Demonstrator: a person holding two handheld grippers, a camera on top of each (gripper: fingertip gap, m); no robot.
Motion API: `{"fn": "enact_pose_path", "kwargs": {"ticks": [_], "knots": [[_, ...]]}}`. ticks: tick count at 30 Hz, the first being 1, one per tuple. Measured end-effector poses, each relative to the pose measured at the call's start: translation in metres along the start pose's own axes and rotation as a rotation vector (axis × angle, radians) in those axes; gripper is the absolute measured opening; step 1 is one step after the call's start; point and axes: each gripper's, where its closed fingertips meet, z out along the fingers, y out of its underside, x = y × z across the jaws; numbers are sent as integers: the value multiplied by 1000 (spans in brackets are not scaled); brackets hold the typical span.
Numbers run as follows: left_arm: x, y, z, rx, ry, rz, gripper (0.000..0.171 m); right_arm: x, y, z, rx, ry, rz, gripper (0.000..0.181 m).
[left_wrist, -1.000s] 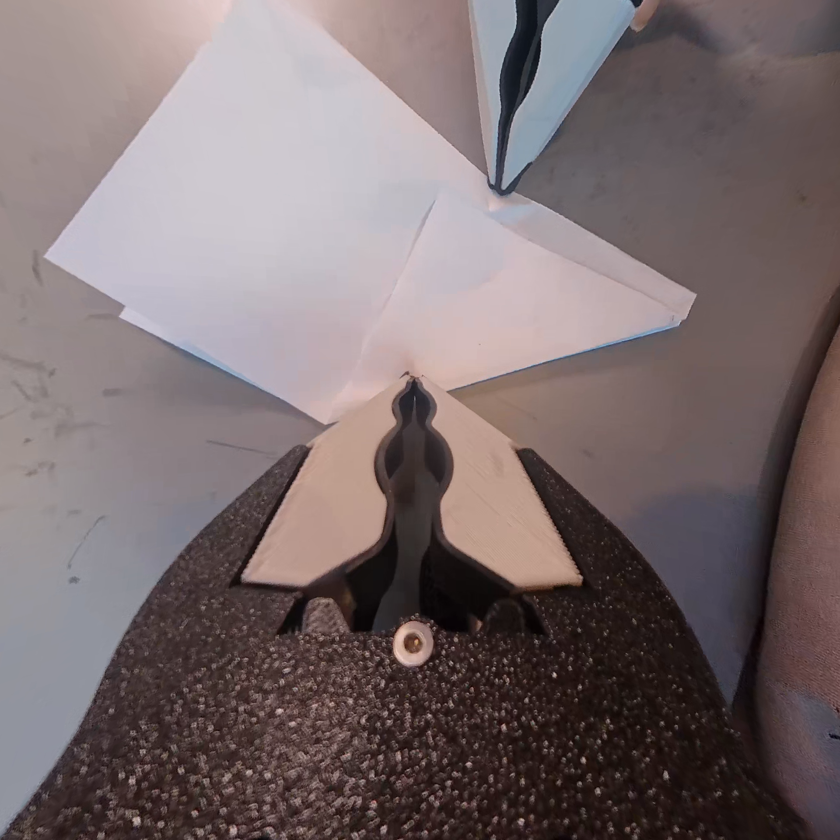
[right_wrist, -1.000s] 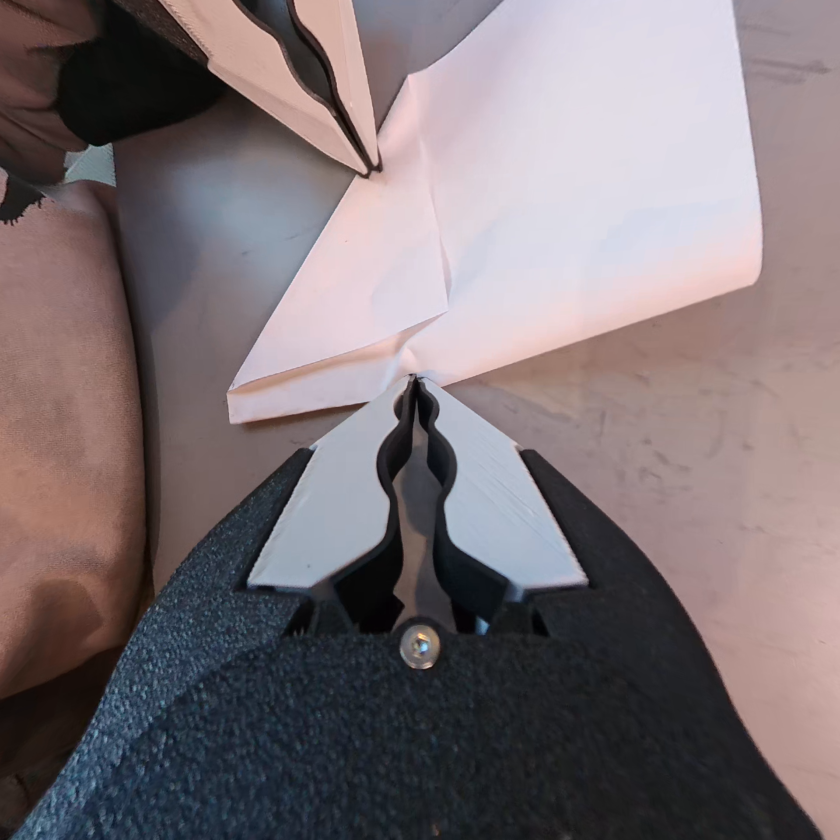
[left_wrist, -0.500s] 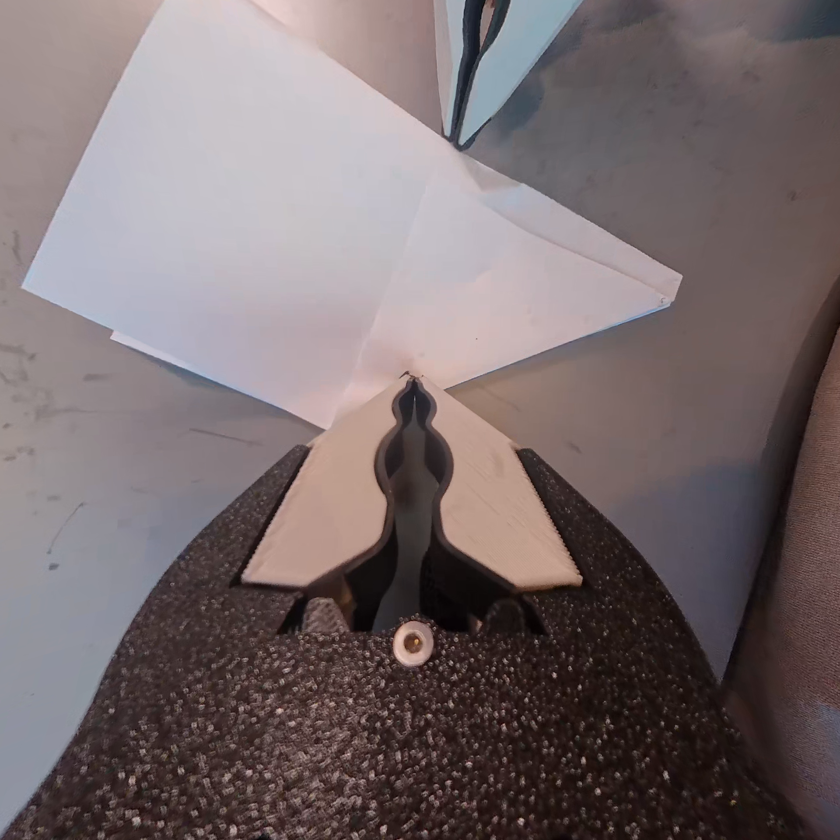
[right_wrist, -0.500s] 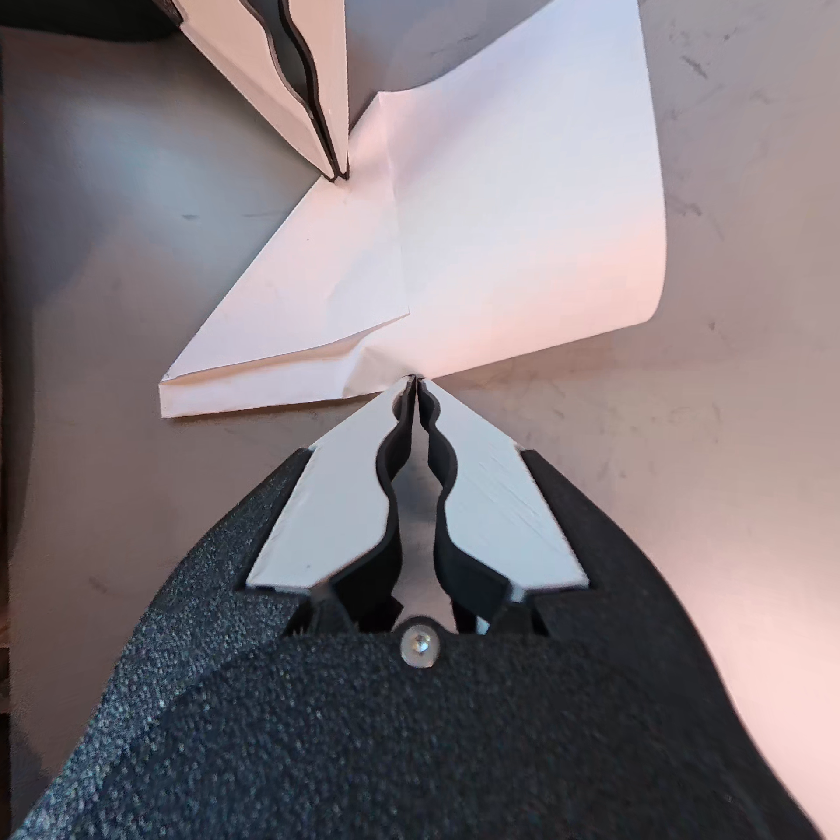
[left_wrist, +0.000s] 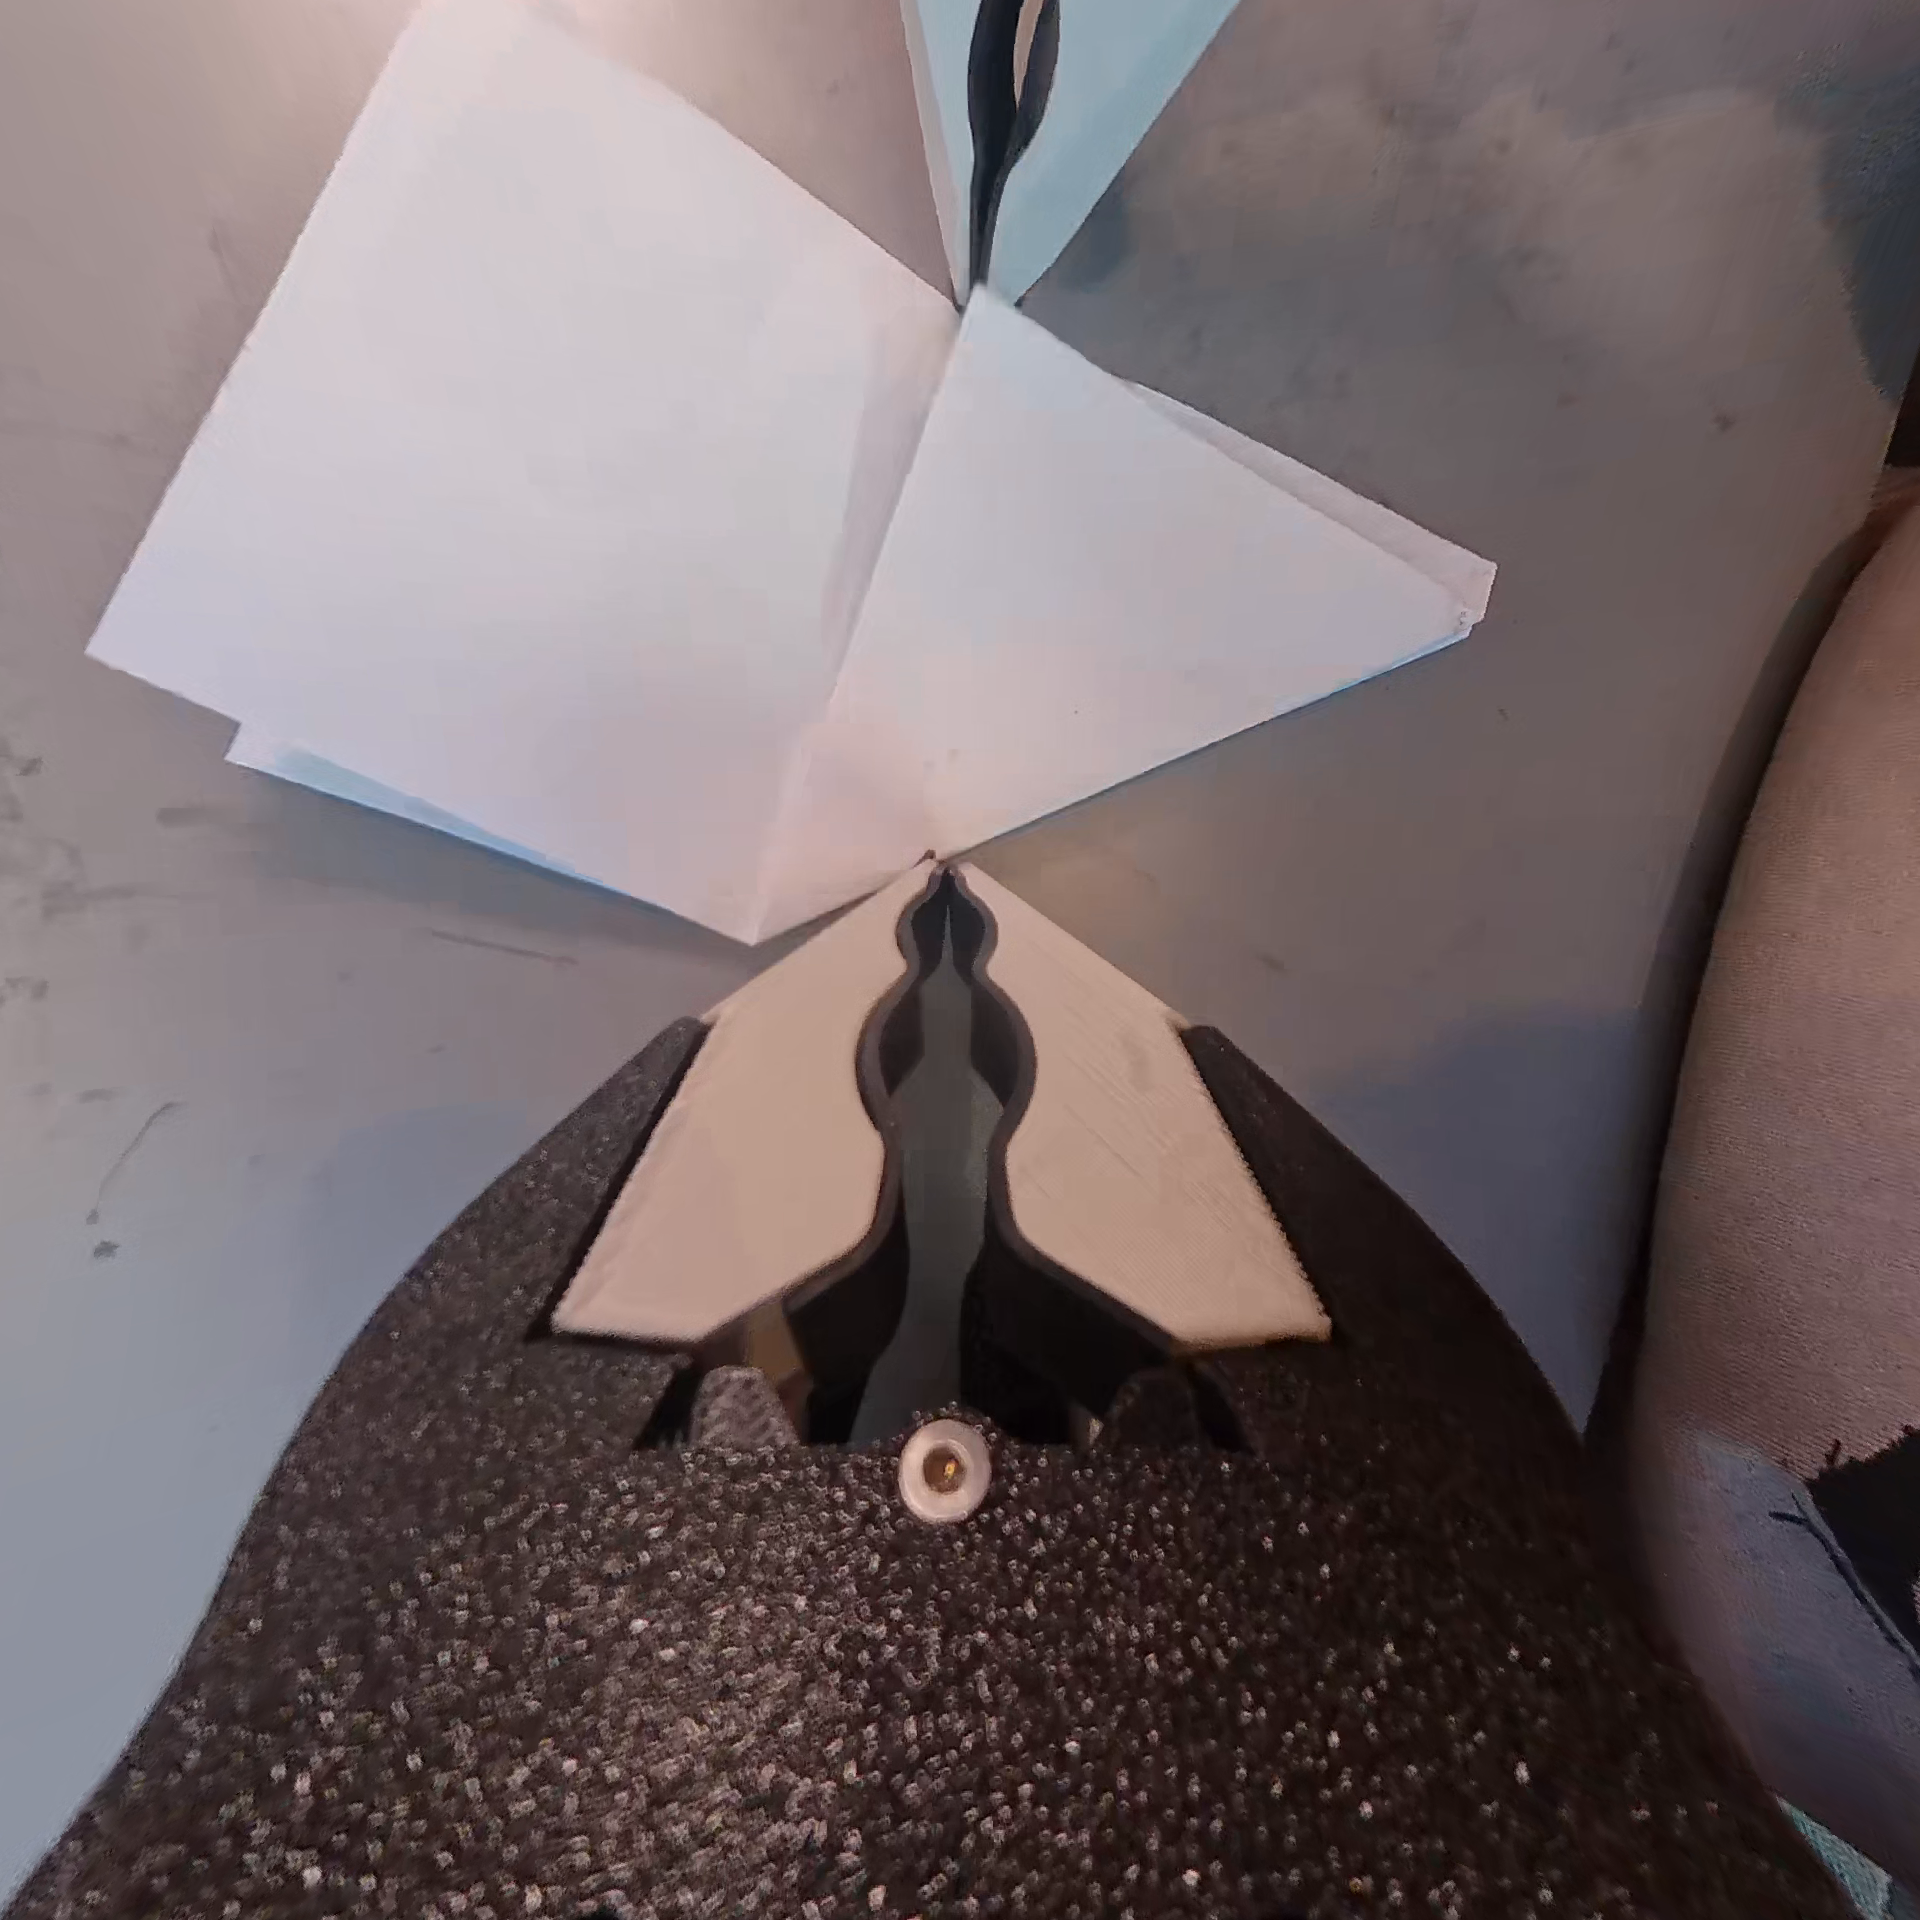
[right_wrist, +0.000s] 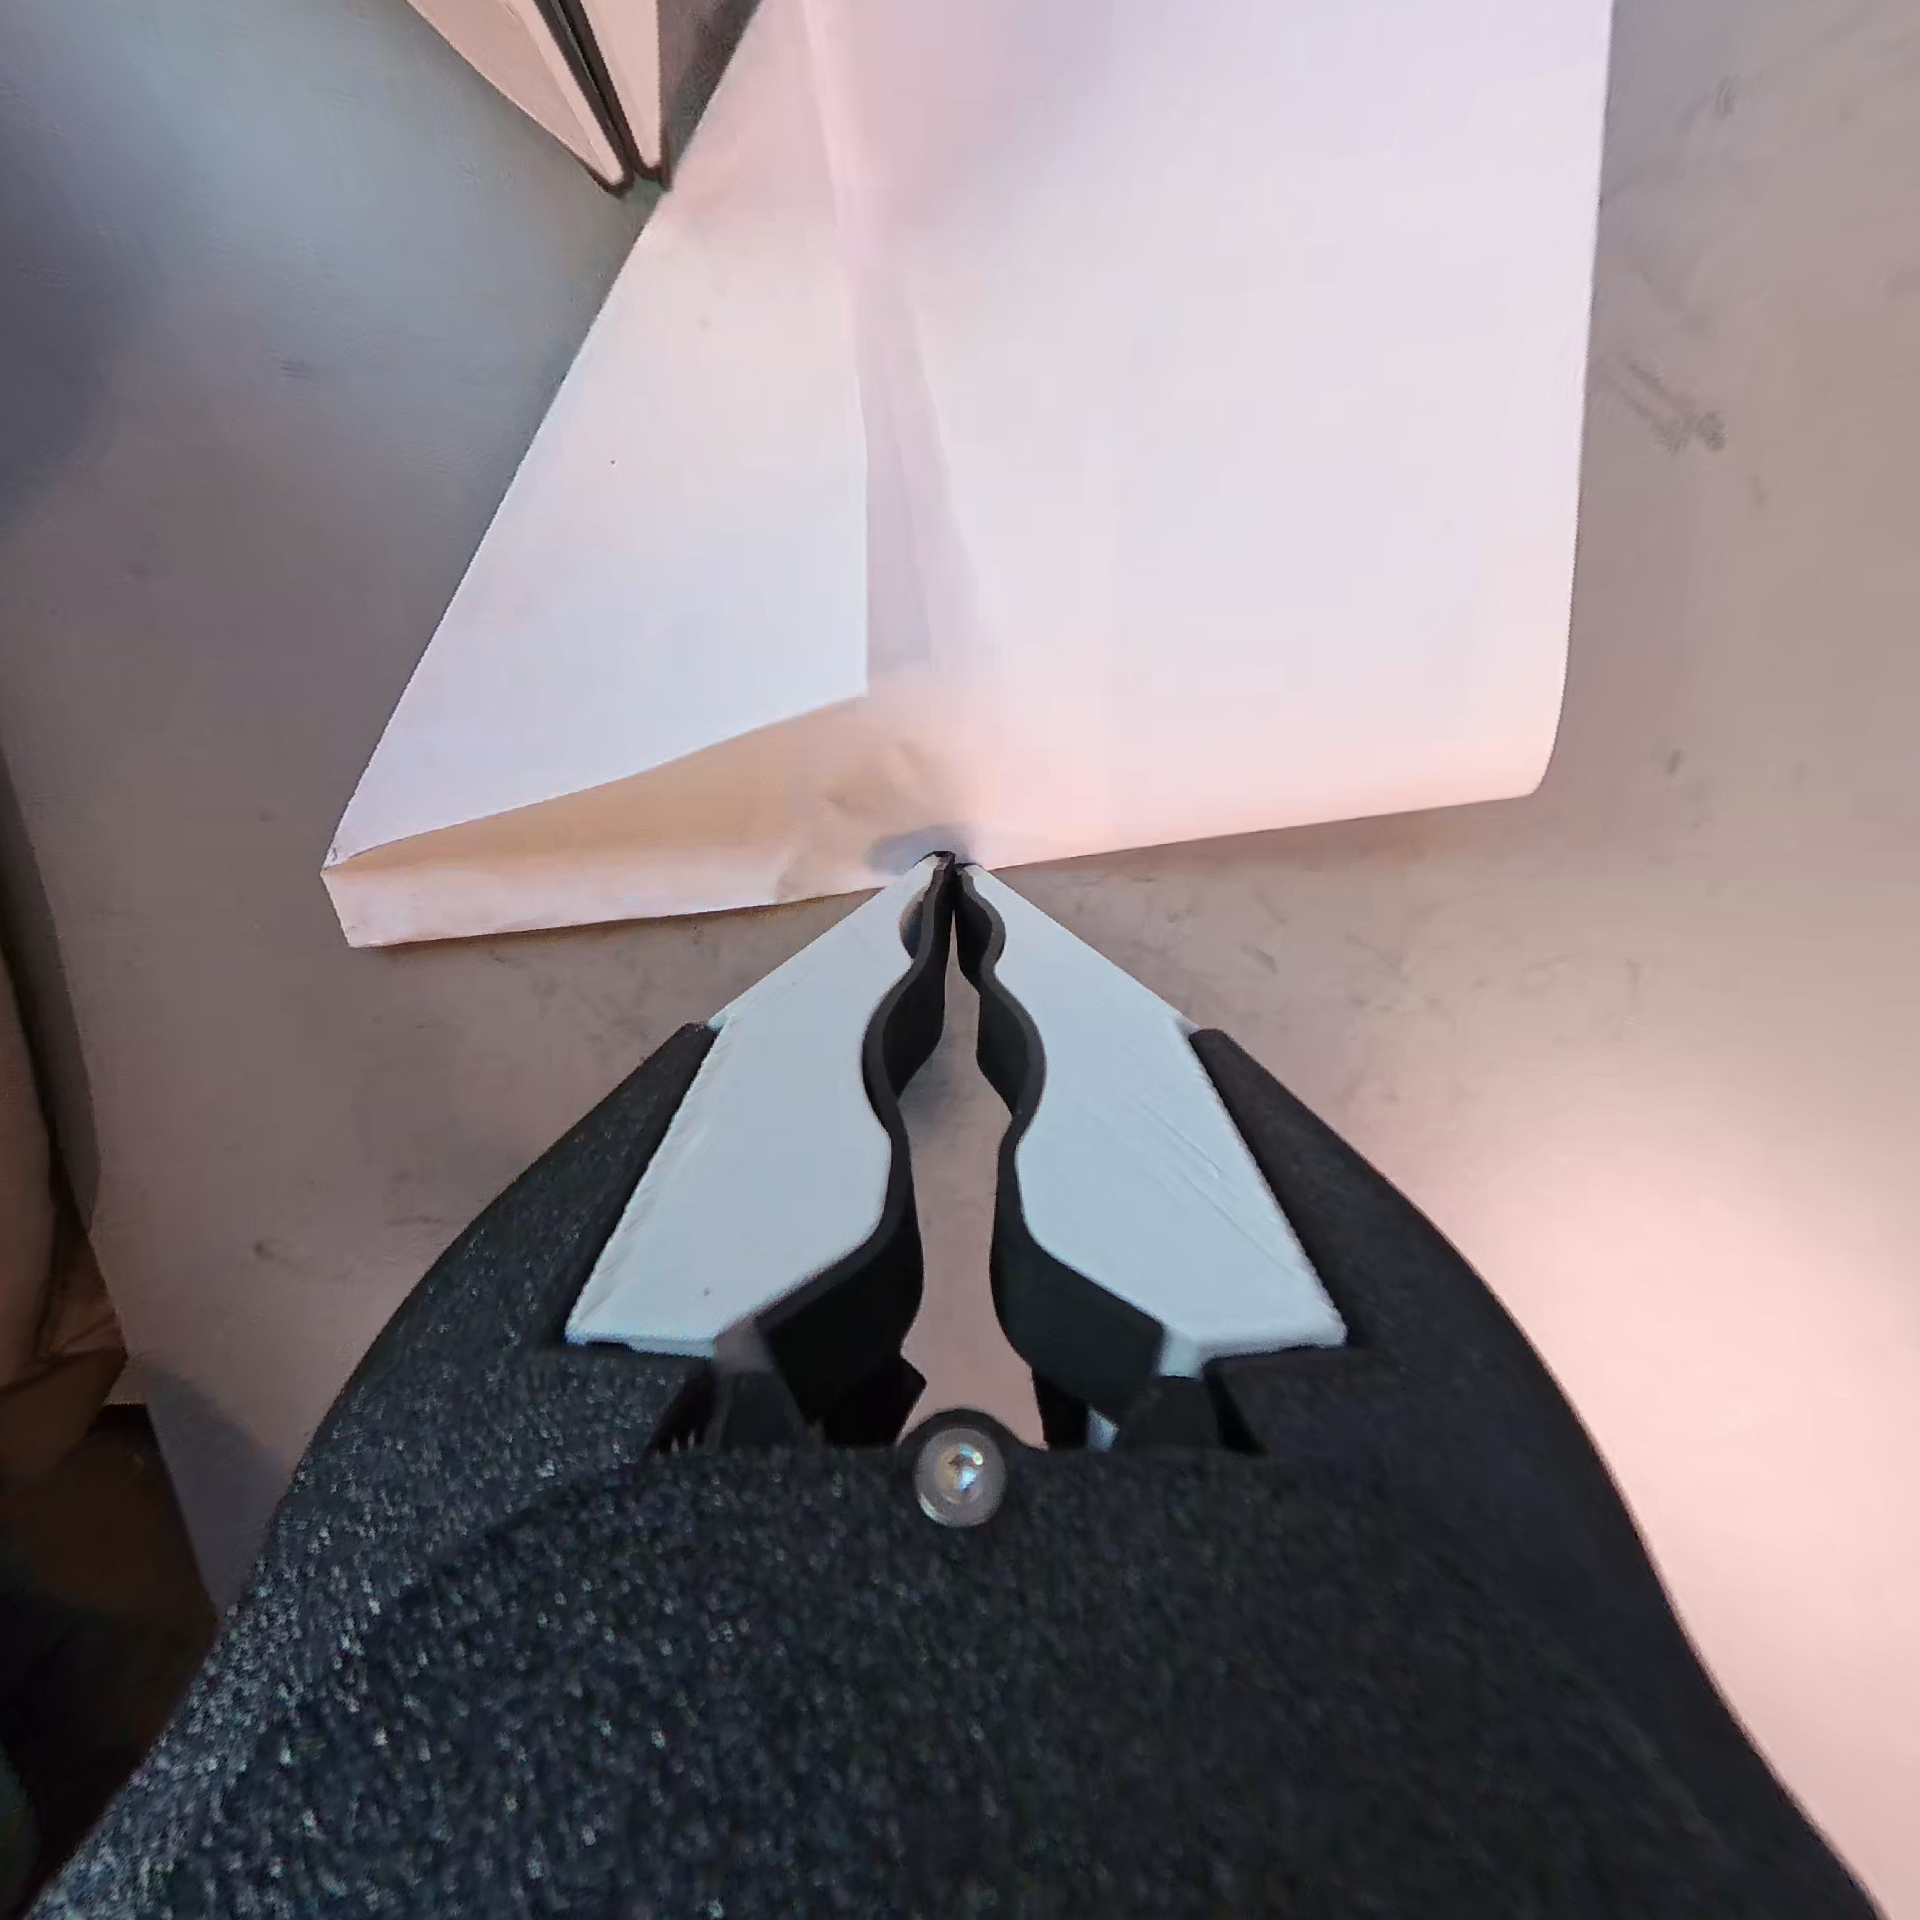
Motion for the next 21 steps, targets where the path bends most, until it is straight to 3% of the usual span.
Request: {"fn": "enact_pose_path", "kwargs": {"ticks": [3,6,9,21], "knots": [[3,-20,-12,104,28,-24,0,0,0,0,11,-8,8,0],[-16,-35,-5,144,-63,-27,0,0,0,0,20,12,6,0],[-32,-19,12,32,-149,-25,0,0,0,0,32,24,12,0],[-29,-12,9,81,-159,-64,0,4,-4,-5,189,0,46,0]]}}
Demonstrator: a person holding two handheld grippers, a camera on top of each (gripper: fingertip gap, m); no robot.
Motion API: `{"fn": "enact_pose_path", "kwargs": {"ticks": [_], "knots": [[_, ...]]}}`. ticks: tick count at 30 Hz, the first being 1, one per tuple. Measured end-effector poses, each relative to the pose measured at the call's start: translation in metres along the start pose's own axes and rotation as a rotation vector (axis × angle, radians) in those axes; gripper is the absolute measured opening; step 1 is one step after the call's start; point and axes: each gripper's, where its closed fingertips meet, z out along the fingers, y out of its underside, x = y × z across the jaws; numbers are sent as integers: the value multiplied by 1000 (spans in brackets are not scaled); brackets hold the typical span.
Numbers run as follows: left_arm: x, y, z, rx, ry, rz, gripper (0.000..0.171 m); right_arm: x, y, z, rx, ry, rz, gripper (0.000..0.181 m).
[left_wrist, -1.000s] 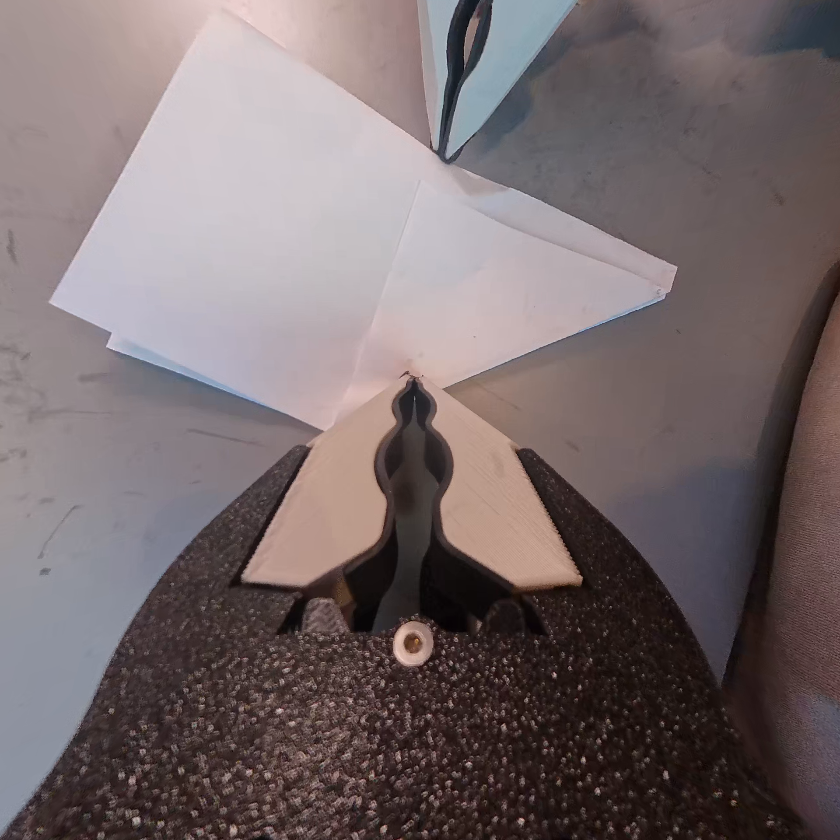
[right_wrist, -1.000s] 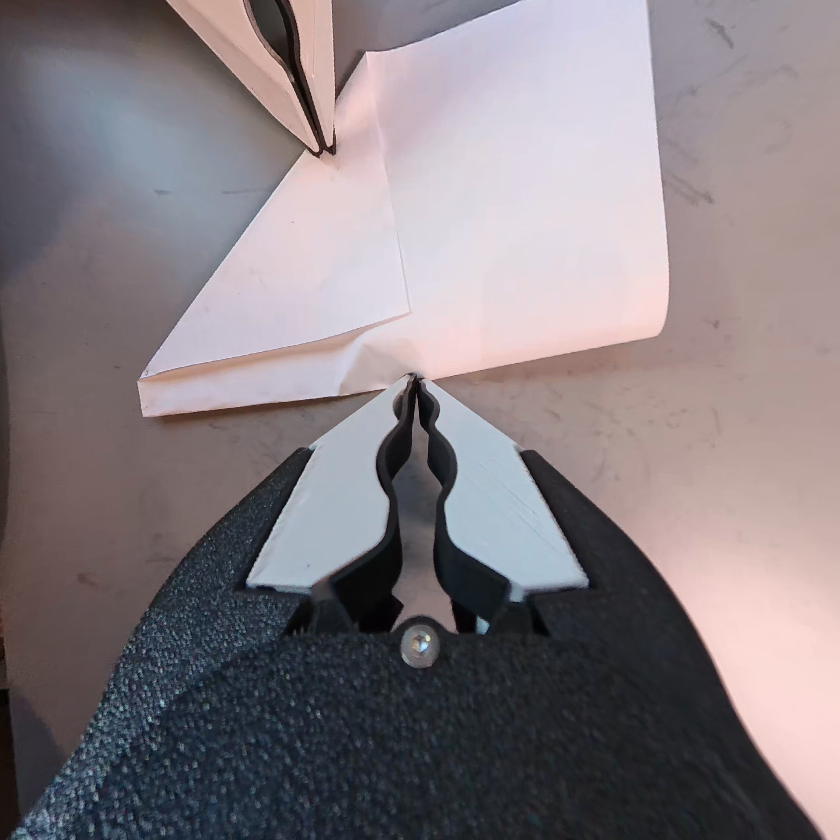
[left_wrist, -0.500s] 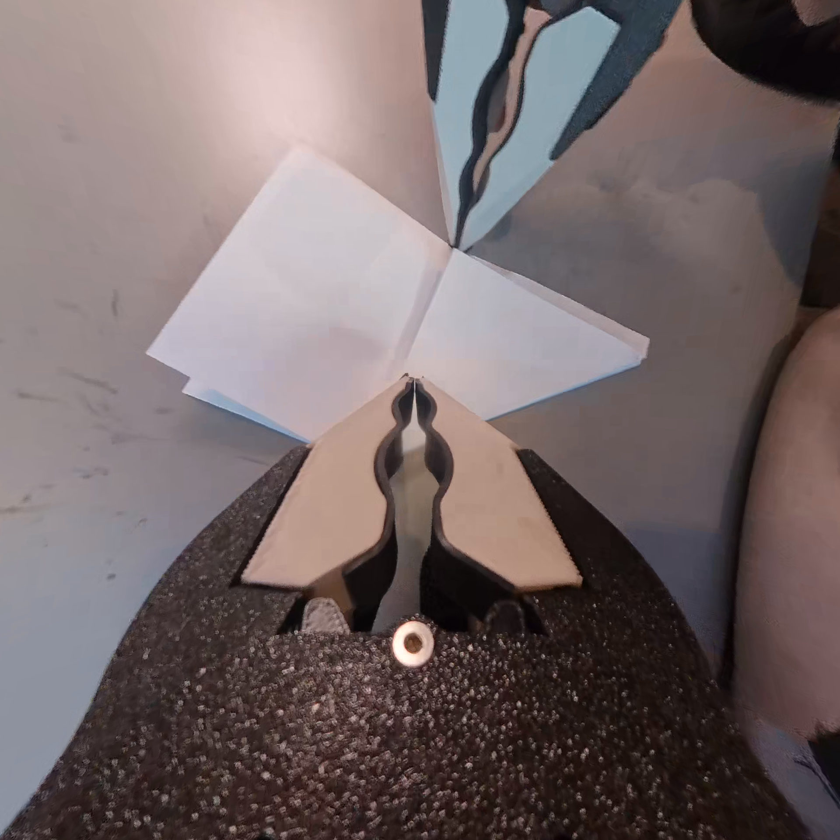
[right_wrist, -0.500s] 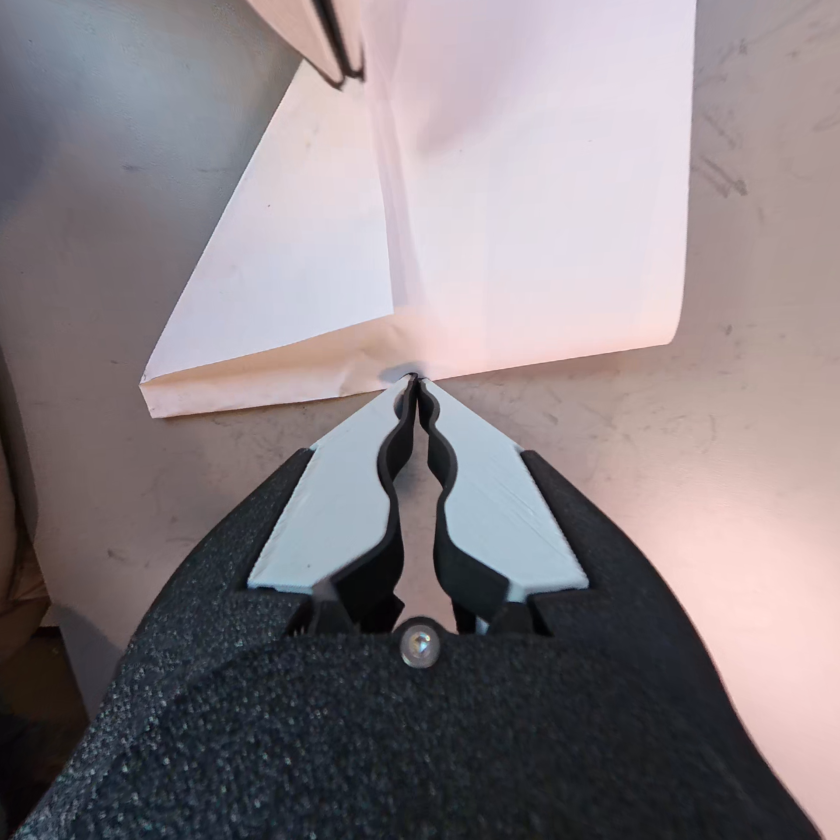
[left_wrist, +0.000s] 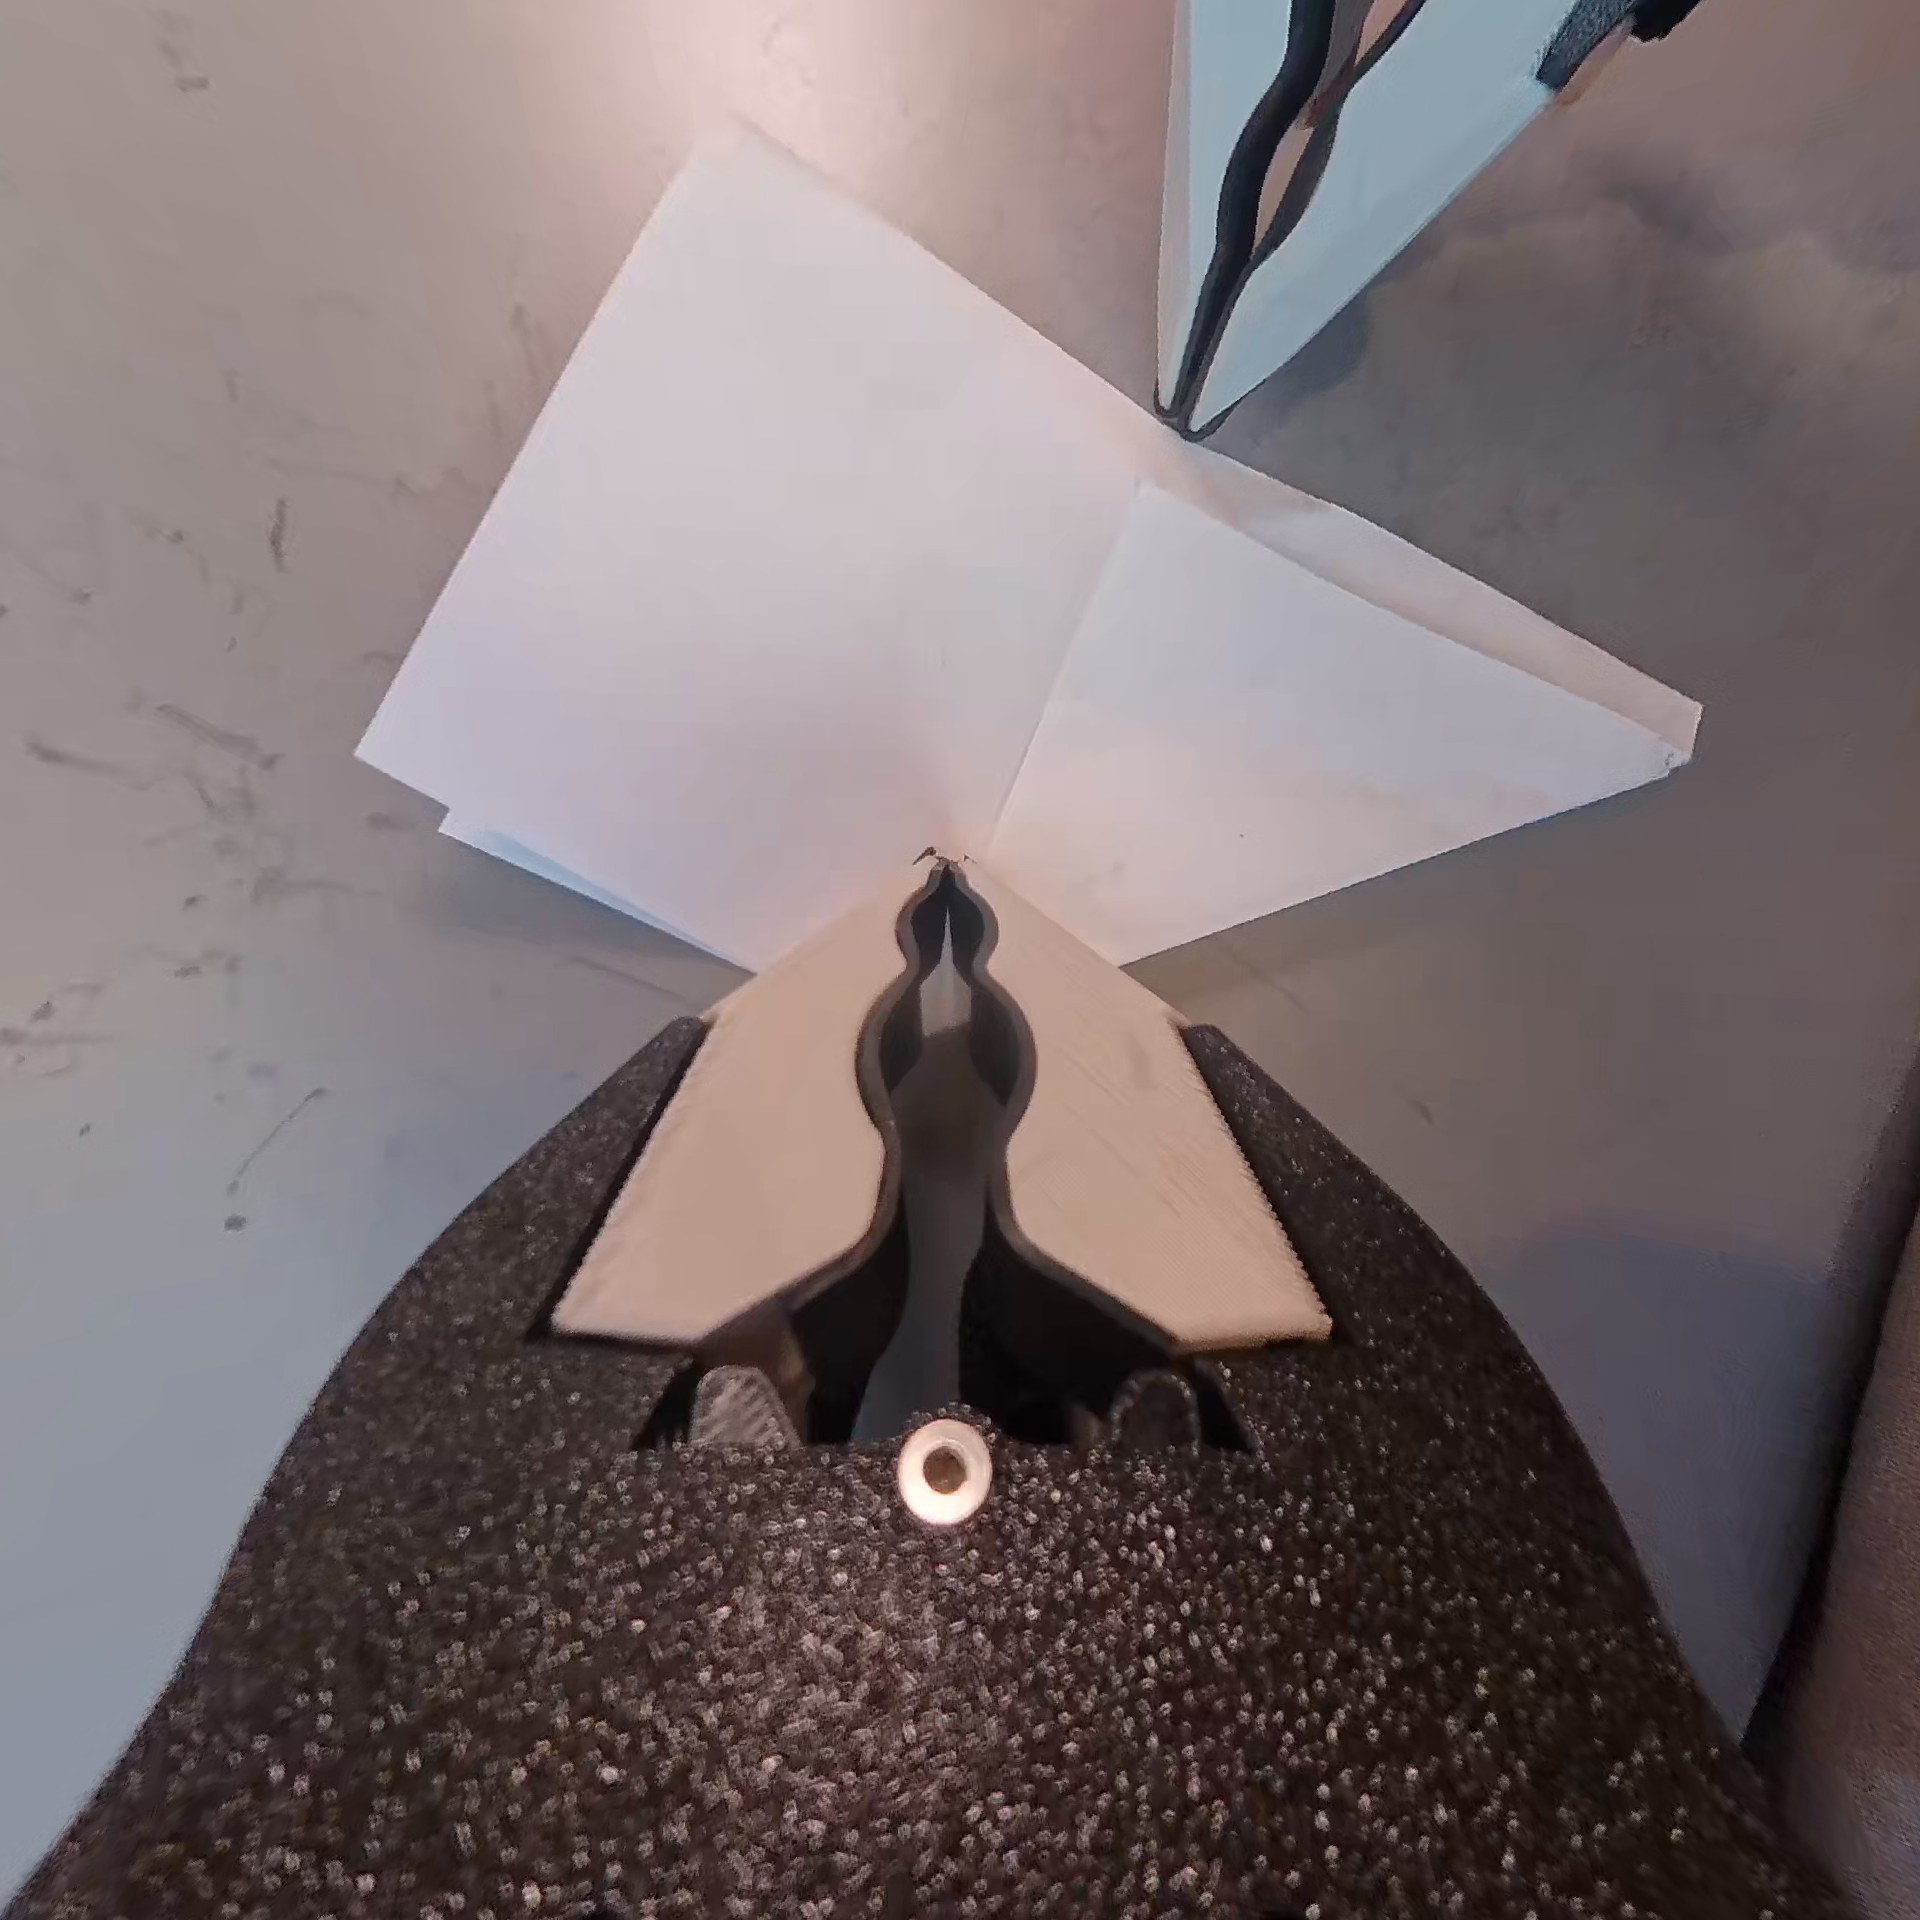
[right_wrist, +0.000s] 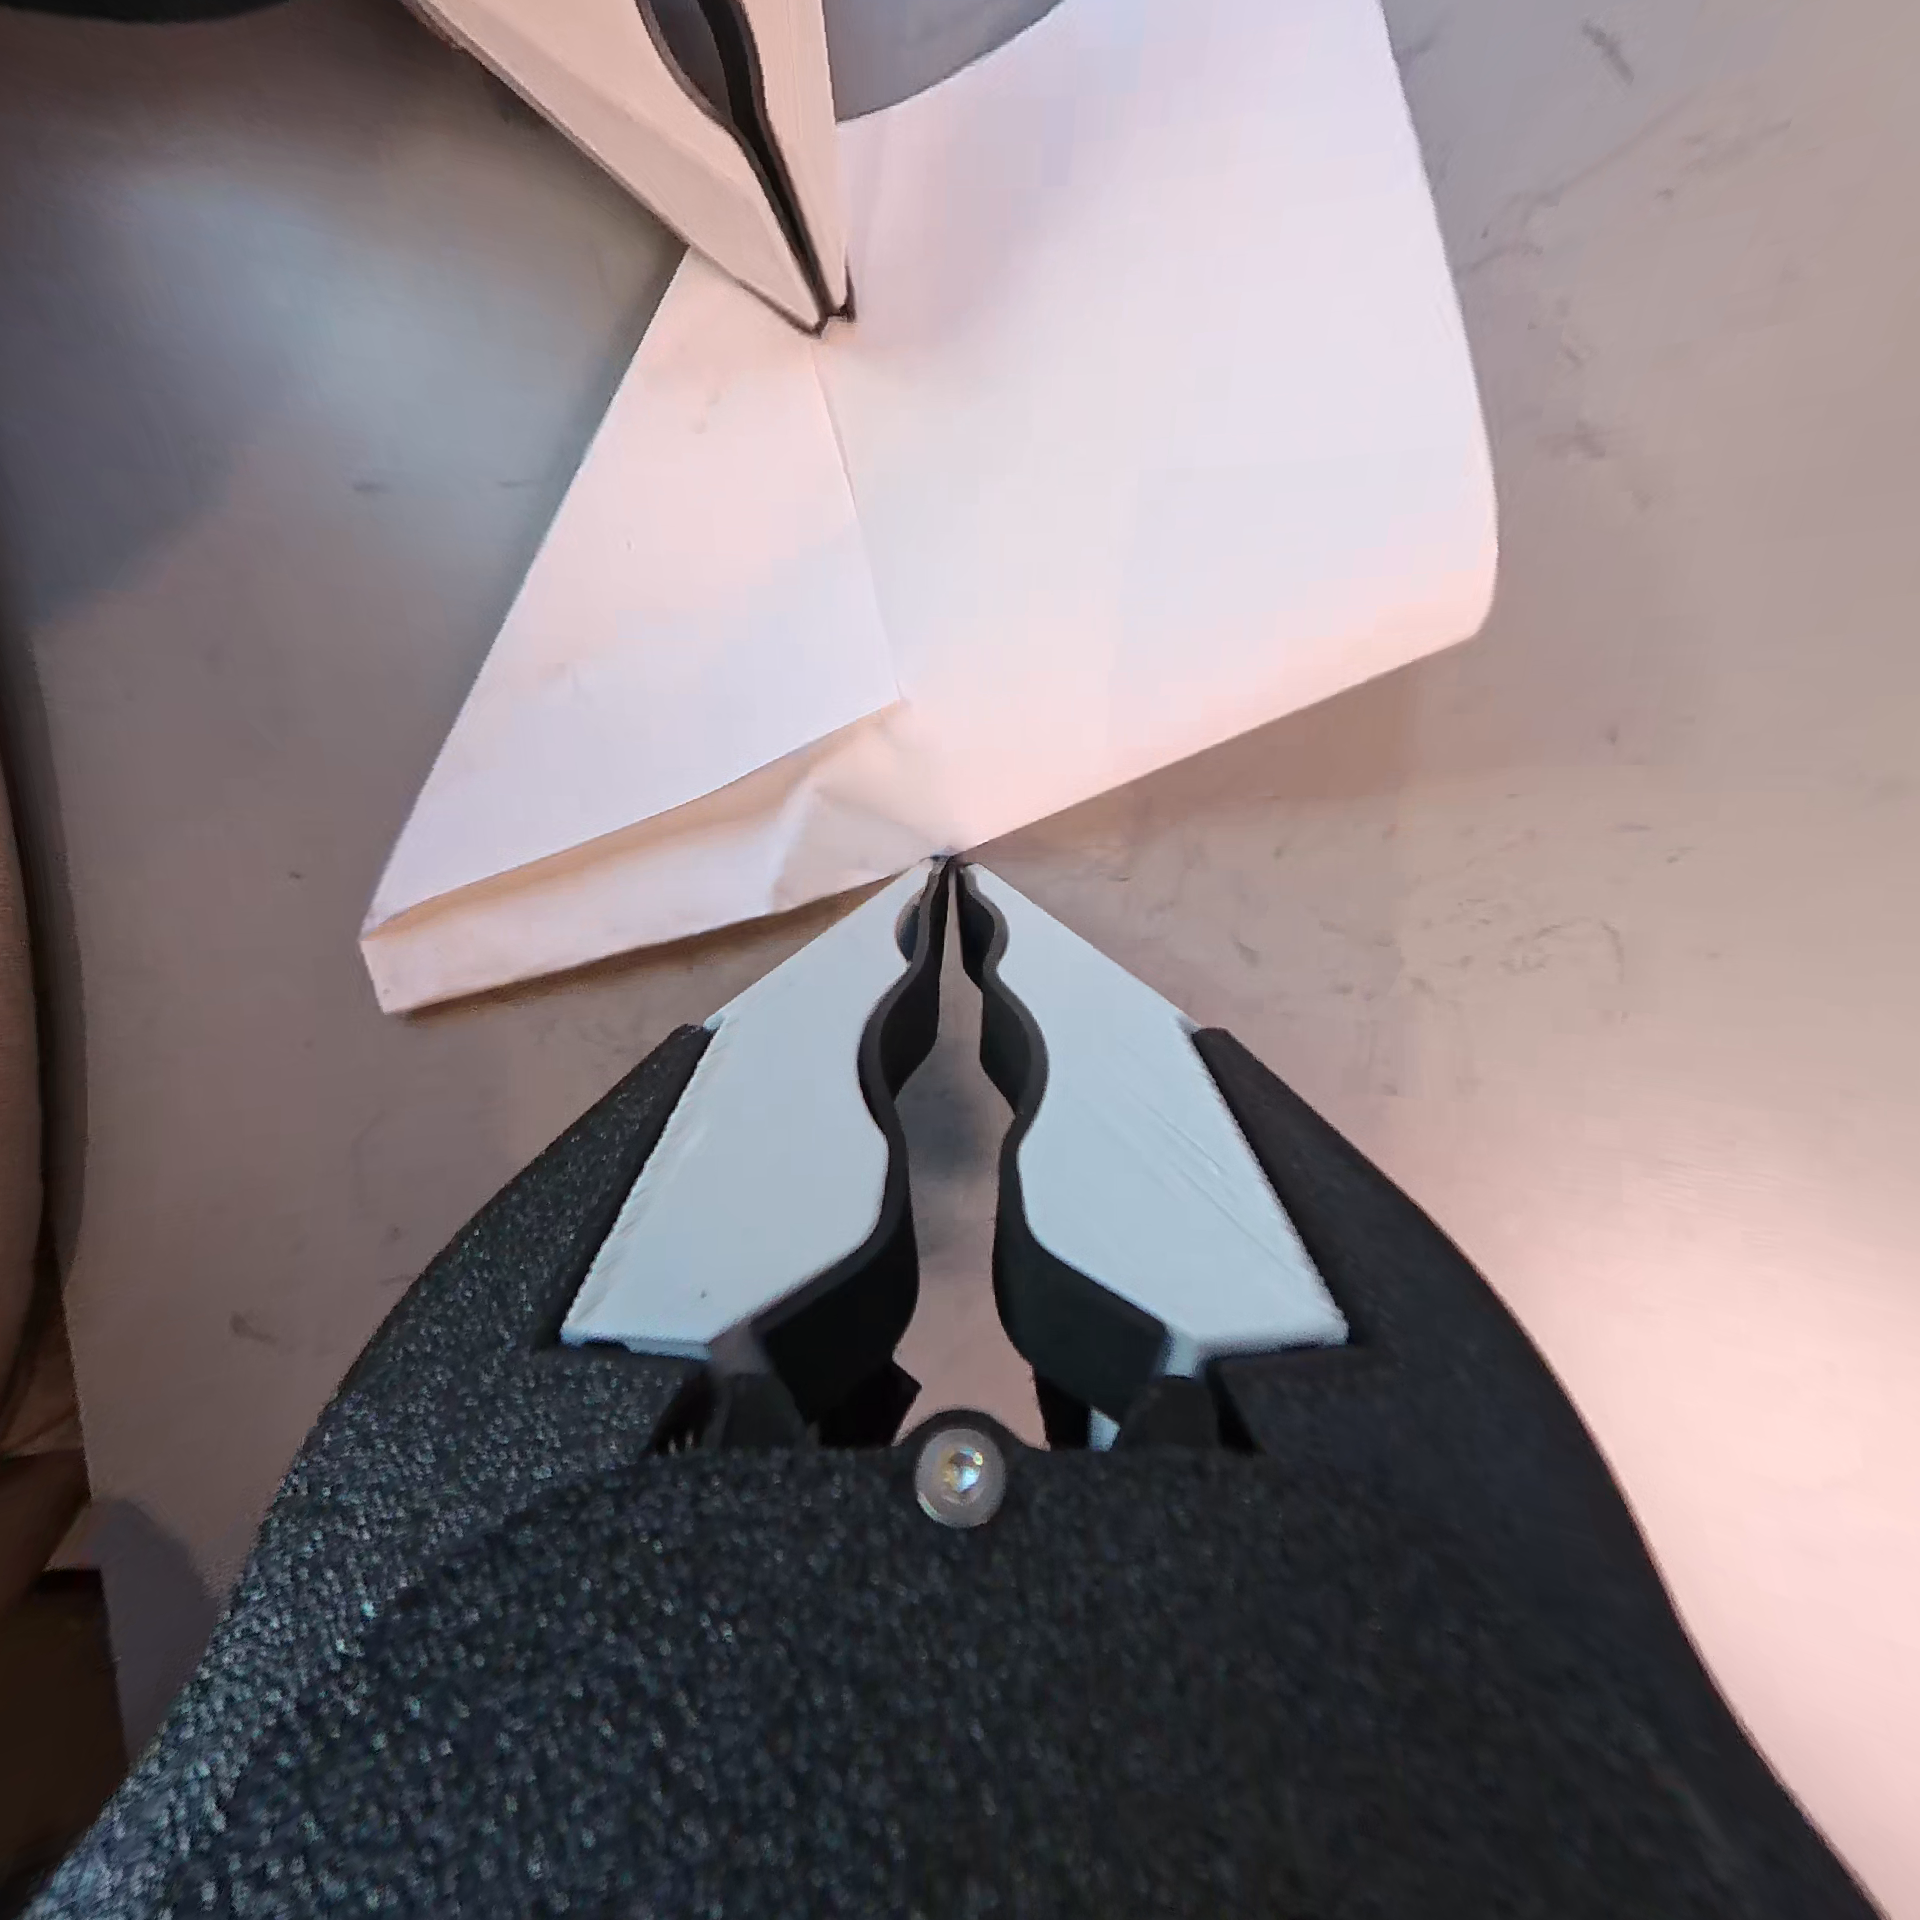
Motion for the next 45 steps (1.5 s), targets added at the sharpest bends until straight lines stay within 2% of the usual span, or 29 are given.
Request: {"fn": "enact_pose_path", "kwargs": {"ticks": [5,13,16,19,24,28,35,39,45], "knots": [[0,0,0,4,6,9,0,31,-26,-17,138,105,-6,3],[3,1,-1,4,21,18,0,54,-34,2,63,140,-66,0],[4,1,-1,5,35,10,0,58,-39,-3,45,170,-94,0],[4,1,-1,3,35,16,0,59,-54,-12,91,181,-105,0],[6,1,-1,3,53,19,0,67,-45,8,-8,179,-117,0],[9,4,-3,-3,66,16,0,66,-43,14,-12,145,-99,0],[15,15,-15,-32,174,-60,0,64,-42,17,11,101,-58,0],[-3,3,-26,60,156,-128,0,64,-42,17,28,100,-40,0],[-50,-15,-18,118,-39,-126,3,64,-42,17,38,103,-52,0]]}}
